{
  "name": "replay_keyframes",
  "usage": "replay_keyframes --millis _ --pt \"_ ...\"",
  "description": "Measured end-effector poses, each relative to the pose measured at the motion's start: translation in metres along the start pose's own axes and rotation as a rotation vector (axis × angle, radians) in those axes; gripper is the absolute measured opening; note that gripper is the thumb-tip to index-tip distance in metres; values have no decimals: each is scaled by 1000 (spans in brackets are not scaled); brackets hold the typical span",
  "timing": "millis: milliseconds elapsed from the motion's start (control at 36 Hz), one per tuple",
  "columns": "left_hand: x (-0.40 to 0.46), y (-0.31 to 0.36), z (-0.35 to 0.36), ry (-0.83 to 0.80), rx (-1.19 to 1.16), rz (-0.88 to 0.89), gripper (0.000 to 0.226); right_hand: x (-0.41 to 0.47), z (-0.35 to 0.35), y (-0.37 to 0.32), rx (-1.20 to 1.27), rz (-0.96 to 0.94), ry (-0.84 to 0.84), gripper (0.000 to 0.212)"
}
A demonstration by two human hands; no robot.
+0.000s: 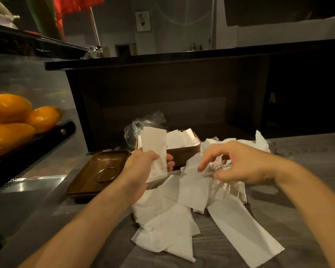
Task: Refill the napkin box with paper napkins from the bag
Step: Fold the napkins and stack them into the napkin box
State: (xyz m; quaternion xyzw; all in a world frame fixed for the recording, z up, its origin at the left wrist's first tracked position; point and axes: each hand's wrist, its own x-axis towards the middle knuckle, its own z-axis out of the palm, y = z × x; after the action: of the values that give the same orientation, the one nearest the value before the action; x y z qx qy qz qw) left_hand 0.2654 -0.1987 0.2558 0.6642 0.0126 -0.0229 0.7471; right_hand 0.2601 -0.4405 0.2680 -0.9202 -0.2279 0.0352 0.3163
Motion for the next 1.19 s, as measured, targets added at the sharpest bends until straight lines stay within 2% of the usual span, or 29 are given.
replay_keyframes --millis 83,194,278,361,528,639,806,889,917,1028,1139,1194 --pt "-3 -3 2 -8 68 9 9 -3 3 -5 1 -28 -143 49" --pt "-2 -6 6 -5 133 19 10 4 16 -10 -40 -50 -177 31" --pt "-3 -6 7 -8 140 14 11 8 21 -9 -29 -64 -102 14" --pt "-2 -5 4 -3 123 38 12 8 17 -6 90 -62 -6 8" --pt "1 -5 -2 21 75 65 10 6 13 -9 255 -74 152 6" --pt "-4 -3 -2 -39 65 81 13 5 10 -17 416 -84 179 18" --pt "-5 -5 -2 -91 119 75 8 5 10 -22 497 -83 245 20" --pt "-7 -4 -4 -224 141 63 50 7 10 -22 503 -37 225 14" --pt "-6 -5 -4 -267 169 83 54 7 11 -21 492 -10 213 12" --pt "-7 -8 -2 -303 319 100 66 10 15 -17 449 76 196 13" --pt "-1 -13 -4 -216 367 76 58 10 17 -17 392 98 212 14" --pt "1 -14 -5 -187 381 73 57 10 18 -17 353 70 234 21"
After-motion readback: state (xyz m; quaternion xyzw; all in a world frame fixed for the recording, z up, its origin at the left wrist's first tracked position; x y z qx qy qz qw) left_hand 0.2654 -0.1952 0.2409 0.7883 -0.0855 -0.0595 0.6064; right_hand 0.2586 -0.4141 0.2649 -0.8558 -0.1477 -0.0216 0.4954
